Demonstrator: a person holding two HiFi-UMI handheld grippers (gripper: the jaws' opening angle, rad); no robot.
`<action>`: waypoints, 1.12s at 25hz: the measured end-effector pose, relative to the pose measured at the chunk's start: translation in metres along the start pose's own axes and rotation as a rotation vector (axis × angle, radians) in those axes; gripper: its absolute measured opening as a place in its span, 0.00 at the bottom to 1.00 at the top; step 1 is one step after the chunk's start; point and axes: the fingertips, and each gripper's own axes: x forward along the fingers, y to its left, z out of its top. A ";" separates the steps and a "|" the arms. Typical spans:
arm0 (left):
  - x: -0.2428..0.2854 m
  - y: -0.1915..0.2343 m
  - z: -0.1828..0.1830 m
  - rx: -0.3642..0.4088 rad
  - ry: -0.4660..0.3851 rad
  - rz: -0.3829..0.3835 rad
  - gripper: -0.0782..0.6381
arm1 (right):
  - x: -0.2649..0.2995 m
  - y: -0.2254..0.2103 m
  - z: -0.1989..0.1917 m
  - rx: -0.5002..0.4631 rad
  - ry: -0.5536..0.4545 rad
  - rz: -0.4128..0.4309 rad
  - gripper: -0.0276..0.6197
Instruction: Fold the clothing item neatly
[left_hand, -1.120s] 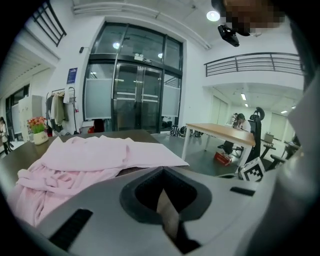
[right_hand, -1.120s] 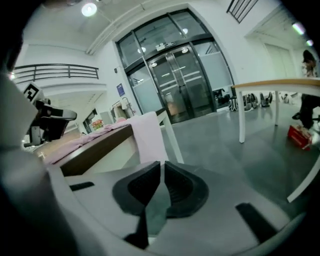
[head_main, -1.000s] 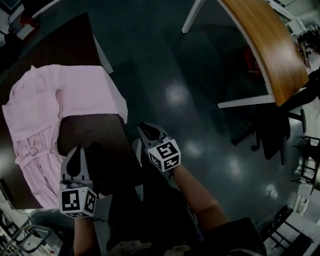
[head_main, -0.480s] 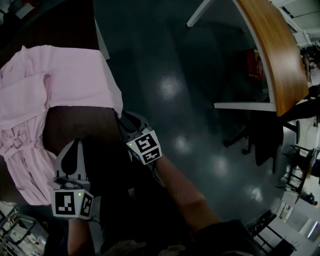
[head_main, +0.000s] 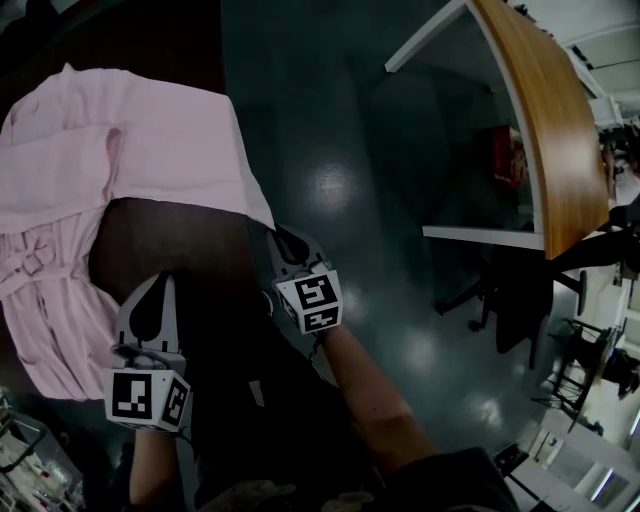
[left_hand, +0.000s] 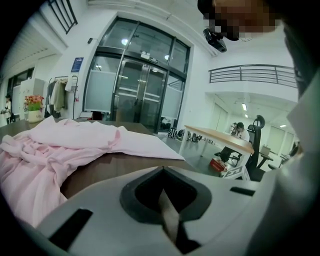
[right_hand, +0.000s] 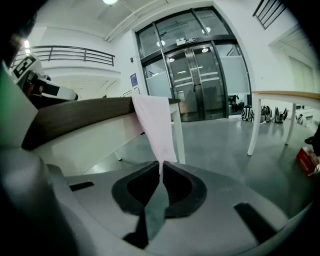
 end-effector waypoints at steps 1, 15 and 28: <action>-0.001 0.001 0.000 -0.007 -0.003 -0.001 0.12 | -0.006 -0.008 0.005 0.010 -0.008 -0.025 0.06; -0.077 0.048 0.059 -0.050 -0.133 0.052 0.12 | -0.057 -0.017 0.200 -0.050 -0.260 -0.177 0.06; -0.174 0.206 0.076 -0.065 -0.198 0.057 0.12 | 0.026 0.188 0.337 -0.278 -0.345 -0.057 0.06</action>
